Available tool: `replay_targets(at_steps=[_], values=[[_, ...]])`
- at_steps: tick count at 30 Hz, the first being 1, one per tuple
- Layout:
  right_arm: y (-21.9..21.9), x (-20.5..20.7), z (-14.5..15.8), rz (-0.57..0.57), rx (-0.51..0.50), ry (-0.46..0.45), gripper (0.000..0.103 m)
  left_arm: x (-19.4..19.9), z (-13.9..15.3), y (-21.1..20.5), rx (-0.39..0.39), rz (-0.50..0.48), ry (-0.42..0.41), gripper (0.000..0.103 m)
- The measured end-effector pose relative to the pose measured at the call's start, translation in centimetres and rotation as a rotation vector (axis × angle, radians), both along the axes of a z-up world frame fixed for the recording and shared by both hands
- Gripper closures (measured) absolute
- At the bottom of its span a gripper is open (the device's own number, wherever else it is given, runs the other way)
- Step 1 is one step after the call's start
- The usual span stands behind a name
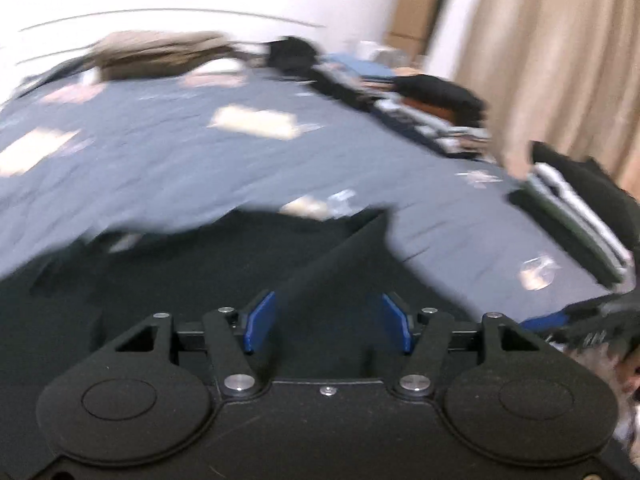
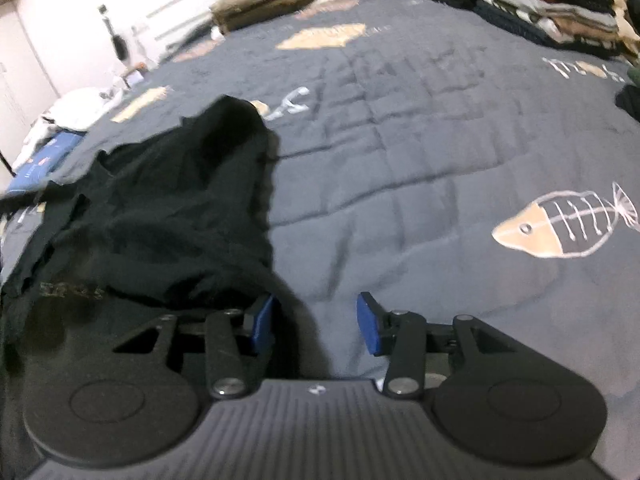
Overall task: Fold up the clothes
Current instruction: 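Grasp the T-shirt with the right tool and lift it while the left tool holds it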
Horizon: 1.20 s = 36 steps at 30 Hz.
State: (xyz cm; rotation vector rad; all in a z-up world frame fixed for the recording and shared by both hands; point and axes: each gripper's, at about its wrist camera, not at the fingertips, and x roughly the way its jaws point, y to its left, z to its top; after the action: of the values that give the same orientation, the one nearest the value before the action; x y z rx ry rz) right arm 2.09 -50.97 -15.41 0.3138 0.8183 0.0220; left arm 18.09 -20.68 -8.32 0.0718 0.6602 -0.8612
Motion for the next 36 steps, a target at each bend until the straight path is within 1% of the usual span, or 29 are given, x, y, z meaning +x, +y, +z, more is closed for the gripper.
replay_targets(at_steps=[2, 3, 5, 6, 8, 10, 11, 12, 13, 15, 17, 18, 19, 20, 21, 22, 23, 25, 26, 27, 29, 31, 33, 34, 36], values=[[0.8, -0.1, 0.3, 0.037, -0.017, -0.033, 0.059, 1.3, 0.8, -3.7, 0.017, -0.062, -0.026, 0.045], [1.2, -0.2, 0.5, 0.056, -0.035, -0.051, 0.059, 2.0, 0.9, -5.4, 0.038, -0.087, -0.03, 0.045], [1.9, -0.2, 1.0, 0.094, -0.059, -0.092, 0.059, 3.1, 0.2, -6.6, 0.052, -0.101, 0.015, 0.045], [2.2, -0.2, 1.4, 0.108, -0.051, -0.119, 0.059, 3.7, -0.1, -7.2, 0.06, -0.107, 0.038, 0.045], [2.5, -0.2, 2.4, 0.114, 0.001, -0.185, 0.058, 4.8, -0.8, -8.4, 0.074, -0.121, 0.083, 0.045], [3.0, 0.1, 3.2, 0.131, 0.106, -0.262, 0.058, 5.9, -1.5, -9.6, 0.089, -0.135, 0.129, 0.046], [3.6, 0.4, 3.4, 0.15, 0.138, -0.288, 0.057, 6.5, -1.8, -10.2, 0.096, -0.141, 0.151, 0.055], [4.5, 0.8, 3.3, 0.177, 0.153, -0.304, 0.057, 7.1, -2.2, -10.8, 0.103, -0.148, 0.174, 0.086], [5.4, 1.2, 3.1, 0.203, 0.155, -0.304, 0.057, 7.7, -2.5, -11.4, 0.11, -0.155, 0.197, 0.094], [7.4, 2.1, 2.1, 0.276, 0.159, -0.263, 0.056, 8.8, -3.2, -12.6, 0.125, -0.168, 0.242, 0.094], [9.2, 3.0, 0.7, 0.34, 0.14, -0.182, 0.056, 9.9, -3.7, -13.6, 0.133, -0.177, 0.278, 0.094], [9.7, 3.3, -0.2, 0.37, 0.132, -0.12, 0.056, 10.3, -3.1, -13.1, 0.095, -0.151, 0.237, 0.094], [10.2, 3.5, -0.9, 0.399, 0.128, -0.062, 0.057, 11.0, -2.7, -12.6, 0.058, -0.113, 0.231, 0.094], [10.2, 3.6, -1.3, 0.418, 0.135, -0.025, 0.057, 11.6, -2.3, -12.1, 0.026, -0.077, 0.227, 0.094], [10.0, 3.5, -1.4, 0.428, 0.15, -0.014, 0.057, 11.9, -2.4, -11.9, 0.021, -0.05, 0.228, 0.094], [9.7, 3.4, -1.4, 0.437, 0.165, -0.002, 0.057, 11.7, -2.3, -11.6, 0.034, -0.032, 0.206, 0.092], [9.4, 3.4, -1.3, 0.444, 0.187, 0.014, 0.057, 11.6, -2.3, -11.4, 0.046, -0.013, 0.185, 0.087], [8.8, 3.3, -0.9, 0.463, 0.239, 0.041, 0.057, 11.2, -2.1, -10.9, 0.069, 0.024, 0.144, 0.07], [8.6, 3.1, -0.7, 0.47, 0.242, 0.041, 0.057, 11.0, -1.9, -10.2, 0.063, 0.041, 0.142, 0.053], [8.1, 3.0, -0.4, 0.457, 0.251, 0.031, 0.057, 10.8, -1.6, -9.5, 0.058, 0.055, 0.141, 0.04], [6.6, 2.8, 0.4, 0.389, 0.294, -0.018, 0.057, 10.0, -1.0, -8.2, 0.051, 0.042, 0.165, 0.039], [4.6, 2.6, 1.0, 0.288, 0.351, -0.082, 0.057, 7.8, -0.4, -6.0, 0.023, 0.028, 0.152, 0.039], [2.5, 2.5, 0.8, 0.182, 0.411, -0.108, 0.056, 5.4, 0.2, -3.7, -0.008, 0.014, 0.14, 0.039], [1.4, 2.4, 0.5, 0.131, 0.441, -0.107, 0.056, 3.6, 0.1, -2.4, -0.04, 0.014, 0.143, 0.039], [0.0, 2.5, -0.7, 0.048, 0.511, -0.051, 0.056, 0.5, -0.2, -0.3, -0.099, 0.024, 0.16, 0.039]])
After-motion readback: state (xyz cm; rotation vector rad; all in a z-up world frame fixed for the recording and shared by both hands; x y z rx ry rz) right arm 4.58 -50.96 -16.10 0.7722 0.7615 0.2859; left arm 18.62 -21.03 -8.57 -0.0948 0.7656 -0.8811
